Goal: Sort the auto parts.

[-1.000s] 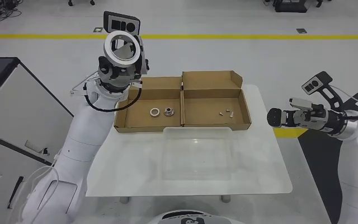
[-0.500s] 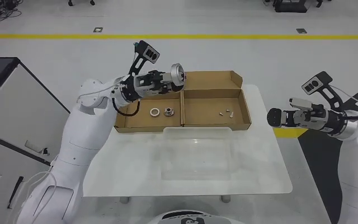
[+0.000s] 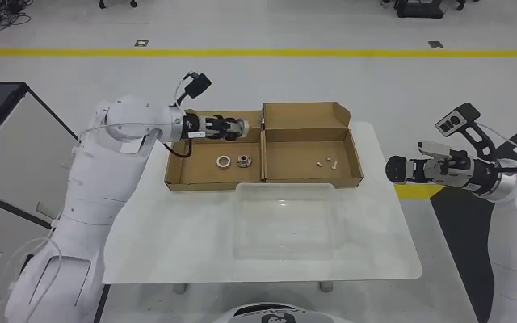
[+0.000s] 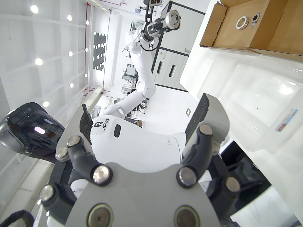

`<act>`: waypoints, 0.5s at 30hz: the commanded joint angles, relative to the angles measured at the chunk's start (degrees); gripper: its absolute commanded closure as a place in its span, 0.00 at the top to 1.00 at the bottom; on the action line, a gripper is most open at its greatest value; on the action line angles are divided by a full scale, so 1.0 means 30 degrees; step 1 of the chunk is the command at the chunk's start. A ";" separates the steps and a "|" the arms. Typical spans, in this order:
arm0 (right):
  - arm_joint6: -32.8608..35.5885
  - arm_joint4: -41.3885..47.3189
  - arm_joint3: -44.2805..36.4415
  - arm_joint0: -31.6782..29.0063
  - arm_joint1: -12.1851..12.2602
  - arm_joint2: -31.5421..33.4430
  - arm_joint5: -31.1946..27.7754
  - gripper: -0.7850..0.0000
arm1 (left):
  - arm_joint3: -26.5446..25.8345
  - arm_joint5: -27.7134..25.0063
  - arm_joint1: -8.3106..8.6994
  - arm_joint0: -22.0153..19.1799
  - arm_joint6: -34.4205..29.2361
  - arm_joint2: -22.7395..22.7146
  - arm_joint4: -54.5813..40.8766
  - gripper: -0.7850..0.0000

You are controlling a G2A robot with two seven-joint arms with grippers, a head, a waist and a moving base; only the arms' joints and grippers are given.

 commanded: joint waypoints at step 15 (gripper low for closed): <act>0.0001 0.0000 0.0000 0.0000 0.0000 0.0000 0.0000 1.00 | 0.3810 -0.0947 -0.0096 -0.2114 -0.0545 0.3592 0.8132 0.00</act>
